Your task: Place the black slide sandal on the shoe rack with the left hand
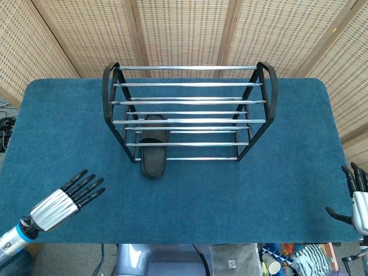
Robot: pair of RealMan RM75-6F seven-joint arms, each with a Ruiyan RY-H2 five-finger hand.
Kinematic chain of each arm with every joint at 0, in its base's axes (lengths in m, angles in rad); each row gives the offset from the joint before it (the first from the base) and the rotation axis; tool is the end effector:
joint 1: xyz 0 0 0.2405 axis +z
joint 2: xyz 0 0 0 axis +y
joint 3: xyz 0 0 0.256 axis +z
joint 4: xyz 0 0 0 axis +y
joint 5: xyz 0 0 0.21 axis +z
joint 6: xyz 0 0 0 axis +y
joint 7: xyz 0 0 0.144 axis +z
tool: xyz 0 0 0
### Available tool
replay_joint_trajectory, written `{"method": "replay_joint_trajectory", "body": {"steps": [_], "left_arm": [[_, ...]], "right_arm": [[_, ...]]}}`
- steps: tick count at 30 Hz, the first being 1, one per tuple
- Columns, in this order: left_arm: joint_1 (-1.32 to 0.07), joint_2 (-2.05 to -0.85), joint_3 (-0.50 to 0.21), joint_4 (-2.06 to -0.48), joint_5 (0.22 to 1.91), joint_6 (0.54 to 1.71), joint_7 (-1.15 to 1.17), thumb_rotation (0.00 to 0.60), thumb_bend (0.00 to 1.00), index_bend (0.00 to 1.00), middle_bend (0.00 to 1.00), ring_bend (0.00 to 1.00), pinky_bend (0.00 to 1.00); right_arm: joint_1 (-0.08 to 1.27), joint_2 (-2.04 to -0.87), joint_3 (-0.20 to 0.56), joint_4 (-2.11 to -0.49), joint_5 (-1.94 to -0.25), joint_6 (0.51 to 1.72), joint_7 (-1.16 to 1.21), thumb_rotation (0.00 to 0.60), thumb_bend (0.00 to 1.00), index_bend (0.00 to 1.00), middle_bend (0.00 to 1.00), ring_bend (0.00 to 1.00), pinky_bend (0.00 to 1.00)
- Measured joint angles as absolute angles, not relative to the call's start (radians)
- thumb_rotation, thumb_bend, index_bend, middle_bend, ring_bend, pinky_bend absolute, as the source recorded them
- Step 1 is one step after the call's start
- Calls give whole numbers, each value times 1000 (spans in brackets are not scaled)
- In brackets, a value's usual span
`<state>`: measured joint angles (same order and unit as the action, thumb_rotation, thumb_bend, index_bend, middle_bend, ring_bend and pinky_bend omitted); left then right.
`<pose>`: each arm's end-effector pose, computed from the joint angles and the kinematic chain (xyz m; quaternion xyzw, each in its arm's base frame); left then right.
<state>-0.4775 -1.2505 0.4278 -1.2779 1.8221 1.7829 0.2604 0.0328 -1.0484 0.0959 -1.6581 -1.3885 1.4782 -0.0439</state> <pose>-0.2712 0.1949 0.1159 -0.8201 -0.0582 -0.3903 0.4144 -0.3268 -0.1727 0.1893 0.5542 -0.3949 0.3482 0.6447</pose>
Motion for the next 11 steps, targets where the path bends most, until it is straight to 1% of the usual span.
{"method": "replay_joint_trajectory", "body": {"steps": [3, 6, 8, 11], "left_arm": [[-423, -1223, 408, -1417, 1725, 1773, 306, 600, 124, 0, 0, 0, 0], [-359, -1200, 372, -1586, 1598, 1763, 365, 600, 124, 0, 0, 0, 0], [-309, -1193, 331, -1681, 1507, 1761, 410, 600, 123, 0, 0, 0, 0], [-242, -1195, 262, -1745, 1415, 1755, 460, 600, 124, 0, 0, 0, 0]], "right_arm": [[29, -1043, 94, -1662, -1397, 1485, -37, 600, 0, 0, 0, 0, 0], [25, -1039, 92, -1664, -1404, 1493, -28, 600, 0, 0, 0, 0, 0], [23, -1037, 92, -1664, -1407, 1498, -25, 600, 0, 0, 0, 0, 0], [20, -1033, 93, -1664, -1408, 1503, -16, 600, 0, 0, 0, 0, 0]]}}
